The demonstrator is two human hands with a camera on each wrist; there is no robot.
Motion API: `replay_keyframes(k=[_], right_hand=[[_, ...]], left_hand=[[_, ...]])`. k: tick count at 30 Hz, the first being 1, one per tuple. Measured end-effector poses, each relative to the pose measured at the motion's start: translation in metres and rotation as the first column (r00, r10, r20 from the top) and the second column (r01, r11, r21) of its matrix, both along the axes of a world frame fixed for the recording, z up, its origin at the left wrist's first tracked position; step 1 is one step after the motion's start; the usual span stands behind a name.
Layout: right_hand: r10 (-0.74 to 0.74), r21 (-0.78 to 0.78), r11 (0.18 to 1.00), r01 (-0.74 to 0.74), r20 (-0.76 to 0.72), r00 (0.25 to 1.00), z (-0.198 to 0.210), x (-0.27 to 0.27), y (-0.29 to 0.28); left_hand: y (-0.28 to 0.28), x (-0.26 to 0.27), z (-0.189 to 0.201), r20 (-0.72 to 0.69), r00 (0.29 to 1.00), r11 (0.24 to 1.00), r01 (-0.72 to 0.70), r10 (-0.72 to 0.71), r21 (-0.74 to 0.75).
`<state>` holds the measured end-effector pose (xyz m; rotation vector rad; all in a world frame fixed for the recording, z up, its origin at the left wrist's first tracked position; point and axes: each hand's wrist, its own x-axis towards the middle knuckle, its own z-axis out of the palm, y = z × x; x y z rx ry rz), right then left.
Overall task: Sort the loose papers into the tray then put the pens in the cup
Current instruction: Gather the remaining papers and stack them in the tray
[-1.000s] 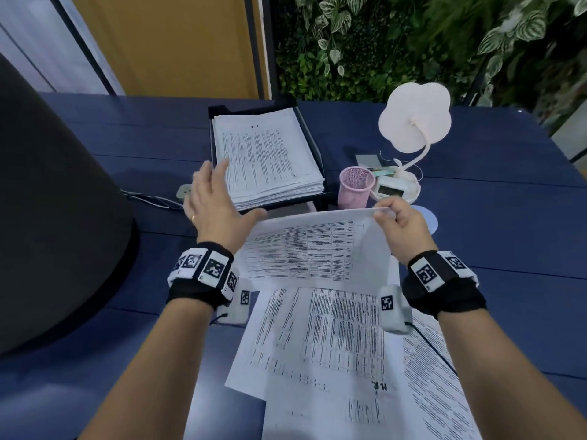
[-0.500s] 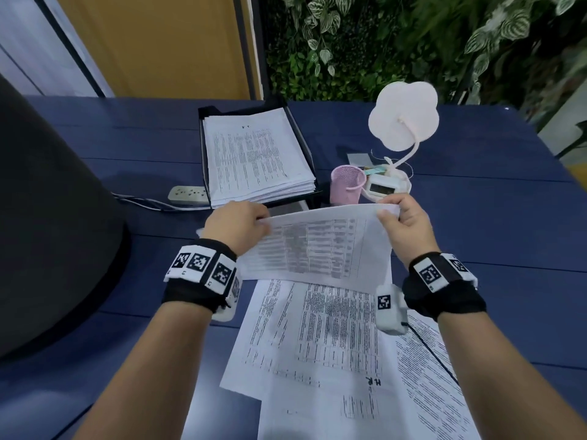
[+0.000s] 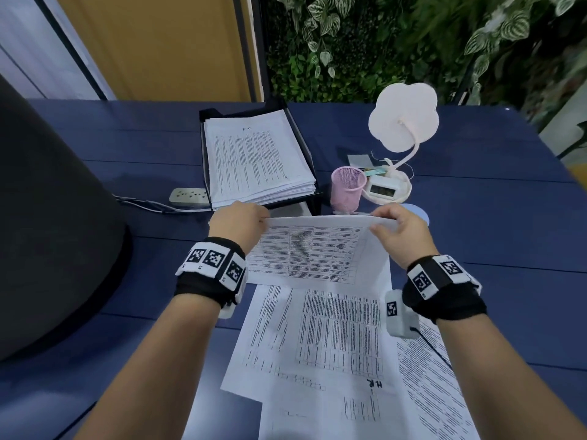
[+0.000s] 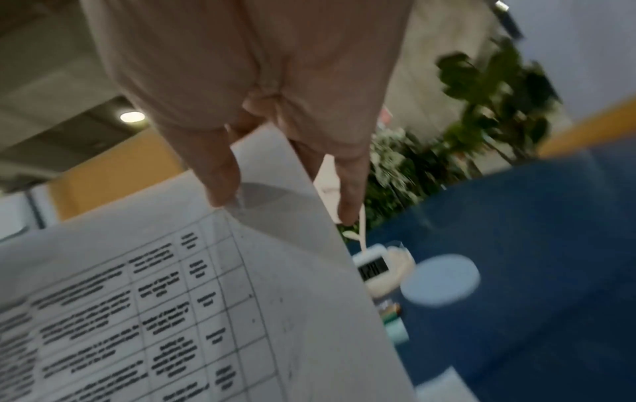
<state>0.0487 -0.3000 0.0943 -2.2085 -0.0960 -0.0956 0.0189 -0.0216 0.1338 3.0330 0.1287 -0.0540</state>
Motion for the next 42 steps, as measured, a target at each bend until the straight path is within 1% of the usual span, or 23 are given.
replay_keyframes(k=[2,3,4,5,8,10,12,14,15,16,17,18,19,21,25,26,28,30,33,35,38,41,42], right_hand=[[0.047,-0.274,0.960,-0.047,-0.007,0.999,0.008,0.003,0.002],[0.065,-0.371,0.926,-0.070,-0.025,0.998,0.011,0.004,0.003],[0.079,-0.394,0.915,-0.088,-0.038,0.996,0.013,0.004,0.002],[0.089,-0.357,0.929,-0.099,-0.043,0.995,0.015,0.004,0.002],[0.080,-0.113,0.990,-0.085,-0.049,0.996,0.011,0.006,-0.003],[0.056,0.051,0.997,-0.052,-0.097,0.994,0.005,0.008,-0.008],[0.004,0.240,0.970,0.037,-0.167,0.986,-0.001,0.006,-0.010],[-0.022,0.453,0.881,0.141,-0.257,0.966,-0.005,0.001,-0.008],[-0.007,0.538,0.824,0.177,-0.303,0.953,-0.005,-0.004,-0.005],[0.016,0.597,0.777,0.203,-0.341,0.940,-0.005,-0.007,-0.002],[0.043,0.626,0.750,0.213,-0.368,0.929,-0.007,-0.010,0.000],[0.069,0.634,0.745,0.207,-0.382,0.922,-0.009,-0.012,0.003],[0.087,0.616,0.766,0.184,-0.382,0.920,-0.010,-0.014,0.006],[0.121,0.553,0.827,0.102,-0.353,0.928,-0.012,-0.015,0.009],[0.162,0.439,0.899,-0.012,-0.305,0.939,-0.007,-0.017,0.015],[0.150,0.420,0.907,-0.015,-0.288,0.946,-0.007,-0.016,0.016],[0.120,0.386,0.923,-0.006,-0.274,0.954,-0.014,-0.014,0.018],[0.089,0.320,0.947,0.011,-0.296,0.951,-0.026,-0.013,0.018],[0.057,0.299,0.952,0.060,-0.366,0.929,-0.045,-0.017,0.014],[0.057,0.294,0.954,0.060,-0.372,0.926,-0.054,-0.021,0.012],[0.047,0.273,0.961,0.051,-0.344,0.938,-0.058,-0.022,0.010],[0.035,0.312,0.948,0.067,-0.310,0.950,-0.056,-0.018,0.008],[0.043,0.321,0.945,0.069,-0.328,0.944,-0.057,-0.016,0.008]], left_hand=[[-0.002,-0.001,0.002,0.062,0.996,0.998,0.058,-0.059,0.017],[-0.003,-0.002,0.003,0.097,0.993,0.998,0.063,-0.065,0.025],[-0.004,-0.002,0.004,0.149,0.987,0.998,0.054,-0.058,0.032],[-0.003,-0.003,0.005,0.217,0.975,0.999,0.034,-0.041,0.036],[0.001,-0.005,0.002,0.430,0.898,0.995,-0.096,0.091,-0.010],[0.005,-0.008,0.001,0.545,0.807,0.974,-0.180,0.227,-0.140],[0.007,-0.012,0.000,0.602,0.703,0.920,-0.221,0.380,-0.322],[0.004,-0.017,-0.003,0.526,0.645,0.800,-0.239,0.555,-0.550],[0.002,-0.018,-0.006,0.425,0.660,0.699,-0.219,0.620,-0.680],[-0.002,-0.019,-0.008,0.286,0.709,0.557,-0.179,0.645,-0.811],[-0.007,-0.019,-0.011,0.135,0.768,0.379,-0.148,0.626,-0.914],[-0.011,-0.020,-0.014,-0.005,0.830,0.211,-0.147,0.558,-0.966],[-0.016,-0.020,-0.015,-0.077,0.874,0.120,-0.153,0.479,-0.981],[-0.027,-0.020,-0.014,-0.044,0.903,0.123,-0.107,0.427,-0.987],[-0.040,-0.019,-0.016,0.045,0.888,0.188,-0.048,0.459,-0.981],[-0.039,-0.018,-0.023,0.059,0.881,0.177,-0.029,0.470,-0.984],[-0.039,-0.018,-0.033,0.012,0.878,0.129,-0.056,0.479,-0.990],[-0.039,-0.021,-0.047,-0.023,0.882,0.101,-0.080,0.471,-0.992],[-0.042,-0.027,-0.070,-0.046,0.892,0.143,-0.123,0.450,-0.982],[-0.047,-0.031,-0.080,-0.083,0.907,0.155,-0.160,0.414,-0.975],[-0.054,-0.033,-0.081,-0.095,0.920,0.162,-0.167,0.381,-0.973],[-0.054,-0.028,-0.074,-0.073,0.918,0.169,-0.149,0.389,-0.974],[-0.052,-0.027,-0.074,-0.067,0.917,0.174,-0.146,0.392,-0.974]])
